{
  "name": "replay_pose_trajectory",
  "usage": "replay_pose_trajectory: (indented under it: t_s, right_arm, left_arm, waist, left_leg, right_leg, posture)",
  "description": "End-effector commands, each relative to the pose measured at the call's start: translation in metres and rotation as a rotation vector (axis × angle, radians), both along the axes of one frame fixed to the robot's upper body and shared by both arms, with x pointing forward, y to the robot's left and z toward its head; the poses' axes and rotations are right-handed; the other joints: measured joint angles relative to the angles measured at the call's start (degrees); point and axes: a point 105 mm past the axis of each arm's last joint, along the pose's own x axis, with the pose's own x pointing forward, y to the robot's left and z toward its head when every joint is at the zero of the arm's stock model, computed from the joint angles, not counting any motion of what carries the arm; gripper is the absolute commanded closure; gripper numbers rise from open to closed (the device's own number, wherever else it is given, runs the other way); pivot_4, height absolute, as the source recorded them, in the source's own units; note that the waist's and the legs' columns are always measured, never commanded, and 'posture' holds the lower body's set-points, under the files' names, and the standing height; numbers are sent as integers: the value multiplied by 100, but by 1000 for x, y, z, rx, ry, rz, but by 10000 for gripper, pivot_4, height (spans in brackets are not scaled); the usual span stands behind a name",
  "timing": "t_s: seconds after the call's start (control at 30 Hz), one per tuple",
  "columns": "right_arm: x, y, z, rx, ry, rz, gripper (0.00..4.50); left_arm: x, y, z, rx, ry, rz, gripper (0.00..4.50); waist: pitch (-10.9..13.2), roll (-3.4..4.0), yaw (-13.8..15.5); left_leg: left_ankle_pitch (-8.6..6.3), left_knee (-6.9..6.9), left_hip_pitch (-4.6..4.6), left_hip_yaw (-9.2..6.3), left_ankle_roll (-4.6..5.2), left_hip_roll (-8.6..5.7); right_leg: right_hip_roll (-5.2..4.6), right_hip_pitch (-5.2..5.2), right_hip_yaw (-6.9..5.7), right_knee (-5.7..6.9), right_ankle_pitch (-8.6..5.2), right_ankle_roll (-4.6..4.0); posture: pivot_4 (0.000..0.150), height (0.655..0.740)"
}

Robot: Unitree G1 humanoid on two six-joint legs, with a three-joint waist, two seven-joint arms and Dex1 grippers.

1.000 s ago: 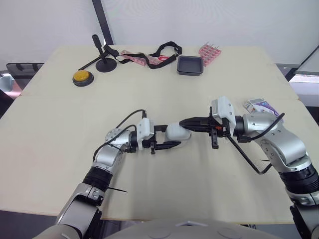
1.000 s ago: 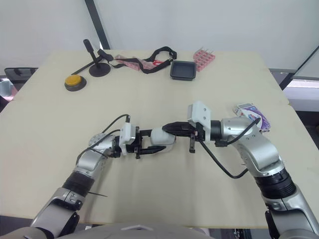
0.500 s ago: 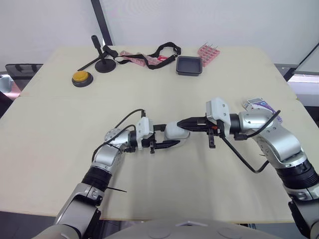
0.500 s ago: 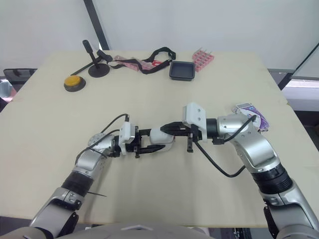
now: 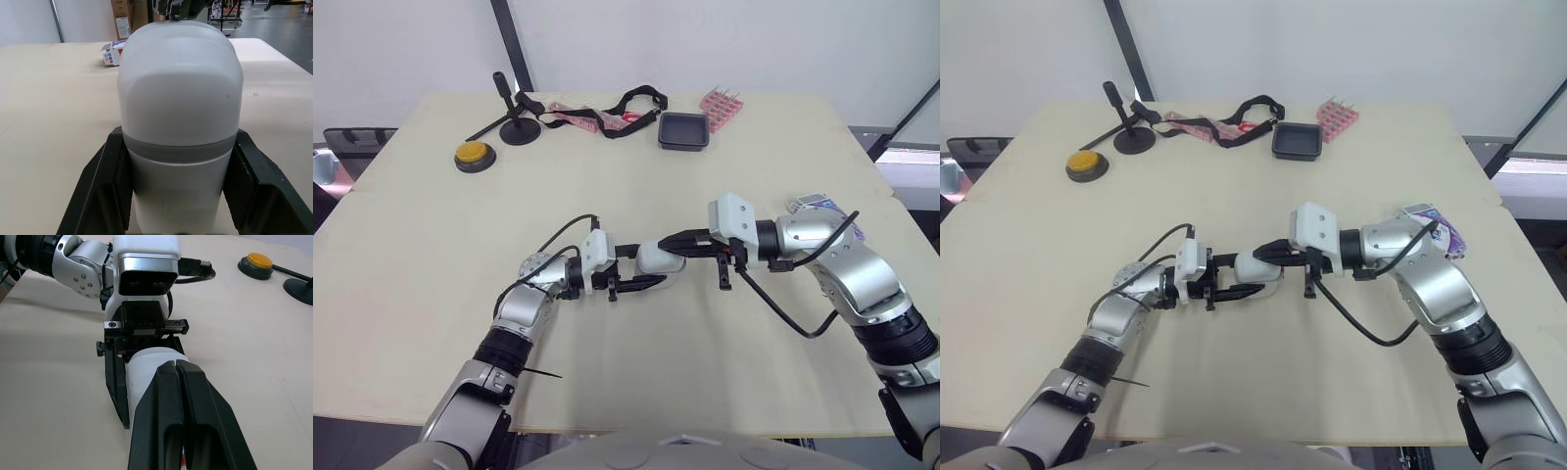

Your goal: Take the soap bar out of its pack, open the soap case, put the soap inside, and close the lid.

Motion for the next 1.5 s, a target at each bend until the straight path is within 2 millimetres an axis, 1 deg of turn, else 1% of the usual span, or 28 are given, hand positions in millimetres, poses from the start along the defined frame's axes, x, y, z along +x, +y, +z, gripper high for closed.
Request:
replay_pose_trajectory:
  t_s: [0.03, 0.13, 0.27, 0.37, 0.43, 0.47, 0.53, 0.57, 0.6, 0.7, 0.77, 0.83, 0.87, 0.97, 1.07, 1.17, 1.27, 1.37, 1.5]
  right_arm:
    - [1, -9, -43, -128, 120, -52, 44206]
    - [4, -10, -42, -107, 119, -77, 44206]
    - [11, -10, -19, 24, 103, -109, 44206]
    - [15, -24, 1, 129, 104, -139, 44206]
    - [14, -35, 10, 174, 93, -155, 44206]
    - [13, -40, 12, 183, 84, -163, 38892]
    - [8, -48, 11, 183, 65, -171, 32926]
    - [4, -53, 9, 190, 61, -176, 28693]
    - [1, -56, 8, 199, 60, -181, 26083]
    - [-8, -69, -4, 192, 45, -205, 15964]
    - [-13, -73, -11, 175, 38, -207, 9187]
    - [-19, -78, -21, 160, 45, -207, 2648]
    - [-21, -80, -25, 156, 47, -212, 334]
    - [-25, -85, -33, 153, 45, -227, 334]
    - [-24, -88, -38, 150, 49, -256, 334]
    - [-28, -88, -50, 118, 89, -263, 334]
    - [-29, -87, -52, 114, 90, -262, 334]
    - [-29, -86, -52, 114, 87, -264, 334]
    - [-29, -87, -52, 111, 85, -266, 334]
  left_arm:
    - [4, 3, 6, 4, -25, 21, 25685]
    - [4, 3, 6, 5, -24, 22, 25685]
    - [4, 4, 6, 7, -24, 22, 25685]
    - [4, 6, 8, 13, -16, 21, 25685]
    - [4, 8, 7, 25, 2, 18, 25685]
    - [4, 9, 7, 26, 17, 18, 25685]
    - [4, 11, 9, 25, 49, 12, 25685]
    - [4, 11, 11, 15, 81, 13, 25685]
    - [4, 11, 13, 7, 113, 12, 25685]
    - [2, 9, 20, -6, 235, -7, 25685]
    - [0, 9, 22, -1, 300, -18, 25685]
    - [-1, 9, 24, 6, 429, -20, 25685]
    - [-1, 9, 25, 14, 511, -21, 25685]
    - [-7, 9, 21, 77, 761, -22, 25685]
    - [-13, 11, 15, 141, 999, -16, 25685]
    - [-23, 16, 3, 220, 1173, -7, 25685]
    - [-18, 19, -9, 235, 1250, 79, 25685]
    - [-11, 22, -21, 236, 1276, 164, 25685]
    - [-10, 25, -30, 264, 1259, 206, 25685]
  waist:
    - [0, -1, -3]
    - [-1, 0, -9]
    - [-1, -1, -19]
    - [2, -1, -18]
    - [6, -5, -7]
    - [7, -4, -6]
    - [7, -3, -16]
    - [7, -3, -14]
    - [8, -3, -11]
    - [8, -2, 4]
    - [9, -2, 5]
    - [10, -2, 6]
    - [10, -2, 9]
    - [11, -2, 17]
    - [12, 1, 0]
    - [13, 0, -5]
    - [13, 0, 6]
    - [12, 0, 13]
    - [12, 0, 34]
  left_leg:
    - [-1, -1, 5, 1, -1, 0]
    - [-2, -7, 21, 2, -3, 0]
    - [-2, -9, 24, 2, -4, 0]
    - [-1, -9, 21, 2, -4, 0]
    - [-1, -12, 15, 1, -4, -1]
    - [-1, -16, 9, 1, -3, -1]
    - [-1, -22, -12, 2, -3, -1]
    - [-1, -24, -21, 1, -4, 1]
    - [-1, -28, -22, 1, -4, 3]
    - [-4, -35, -34, 1, -8, 9]
    - [-4, -34, -44, 1, -9, 8]
    - [-4, -34, -44, 2, -9, 6]
    - [-4, -34, -43, 2, -9, 6]
    - [-4, -33, -41, 2, -9, 5]
    - [-3, -32, -42, 3, -9, -2]
    - [11, -33, -43, 2, -35, -2]
    - [12, -39, -46, -2, -38, -2]
    - [13, -39, -44, -5, -37, -4]
    - [9, -38, -27, -7, -25, -10]
  right_leg:
    - [0, 4, 1, -1, -9, -15]
    - [-1, 20, 2, -5, -10, -17]
    - [-2, 24, 2, -9, -11, -18]
    - [-2, 24, 1, -12, -11, -18]
    - [-2, 21, 0, -17, -11, -18]
    - [-2, 16, -1, -23, -11, -18]
    - [2, -6, -1, -25, -4, -7]
    - [5, -15, -3, -24, 5, 9]
    - [7, -19, -6, -25, 5, 9]
    - [12, -33, -9, -30, 4, 9]
    - [12, -40, -9, -31, 4, 9]
    - [10, -41, -9, -33, 4, 8]
    - [9, -40, -8, -33, 3, 6]
    - [9, -40, -7, -33, -11, -17]
    - [6, -40, -4, -33, -11, -18]
    - [8, -39, -3, -35, -10, -17]
    - [8, -33, -10, -50, -7, -11]
    - [5, -19, -14, -69, -6, -11]
    - [-4, 15, -17, -95, -8, -19]
  posture:
    - [1500, 7400]
    - [1500, 7400]
    - [1500, 7400]
    - [1500, 7400]
    - [1500, 7400]
    - [1500, 7400]
    - [1500, 7400]
    - [1500, 7400]
    - [1500, 7400]
    - [1500, 7400]
    - [1500, 7400]
    - [1500, 7400]
    - [1500, 7400]
    - [1500, 7400]
    - [1500, 7400]
    - [1500, 7400]
    - [1500, 7400]
    - [1500, 7400]
    - [1500, 7400]
